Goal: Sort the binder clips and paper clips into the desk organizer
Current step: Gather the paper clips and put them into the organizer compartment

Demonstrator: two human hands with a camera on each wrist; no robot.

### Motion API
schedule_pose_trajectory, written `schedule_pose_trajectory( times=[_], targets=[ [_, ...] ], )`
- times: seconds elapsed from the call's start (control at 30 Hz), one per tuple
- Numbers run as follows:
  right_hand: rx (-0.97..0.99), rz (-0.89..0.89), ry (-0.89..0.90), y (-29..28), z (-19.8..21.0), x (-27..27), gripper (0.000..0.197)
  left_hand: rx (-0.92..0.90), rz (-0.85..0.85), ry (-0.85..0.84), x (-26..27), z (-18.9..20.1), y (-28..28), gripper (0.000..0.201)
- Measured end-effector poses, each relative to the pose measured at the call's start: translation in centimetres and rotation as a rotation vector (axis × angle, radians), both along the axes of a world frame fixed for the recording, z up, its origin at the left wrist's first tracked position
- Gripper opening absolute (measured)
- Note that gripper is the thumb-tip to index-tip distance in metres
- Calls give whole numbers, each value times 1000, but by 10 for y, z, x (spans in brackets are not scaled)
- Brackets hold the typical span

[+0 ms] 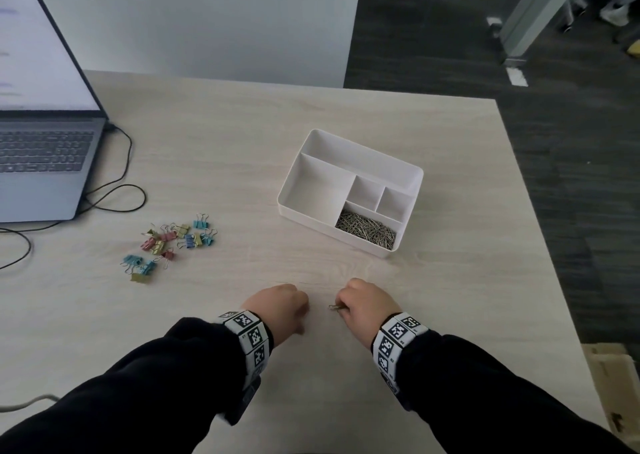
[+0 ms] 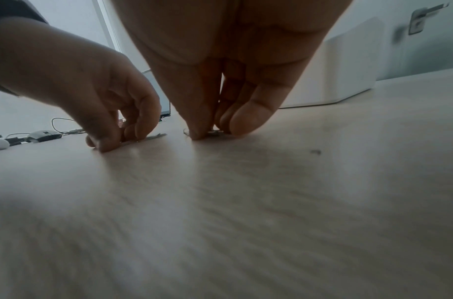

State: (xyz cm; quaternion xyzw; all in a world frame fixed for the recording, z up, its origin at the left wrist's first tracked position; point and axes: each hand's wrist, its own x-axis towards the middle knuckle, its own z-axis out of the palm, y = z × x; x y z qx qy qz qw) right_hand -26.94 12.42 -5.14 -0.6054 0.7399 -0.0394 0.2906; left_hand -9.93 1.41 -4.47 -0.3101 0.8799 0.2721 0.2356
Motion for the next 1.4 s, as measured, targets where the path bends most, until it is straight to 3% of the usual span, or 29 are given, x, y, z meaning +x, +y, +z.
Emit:
schedule_pose_trajectory(
  times=[0.37,0.63,0.77,0.9,1.1,1.3,1.4],
  targets=[
    [14,-83,0,2,-1,-13,15,-38,228,174,-2,-8,-4,7],
    [-8,-137,-6,7,1,-26,15,-108,313,119,-6,-5,7,28],
    [-21,-167,-32,12,3,-31,24,-122,345,105,-9,-4,10,44],
    [20,-179,-18,10,3,-33,29,-101,372,126,-9,-6,6,34],
    [68,-152,23,0,7,-27,17,-71,327,165,-18,-8,-2,16],
    [170,-129,16,-11,12,-30,11,-39,366,48,-30,-4,-13,12],
    [227,-97,24,-17,13,-30,13,-42,295,-42,-38,0,-16,14]
  ],
)
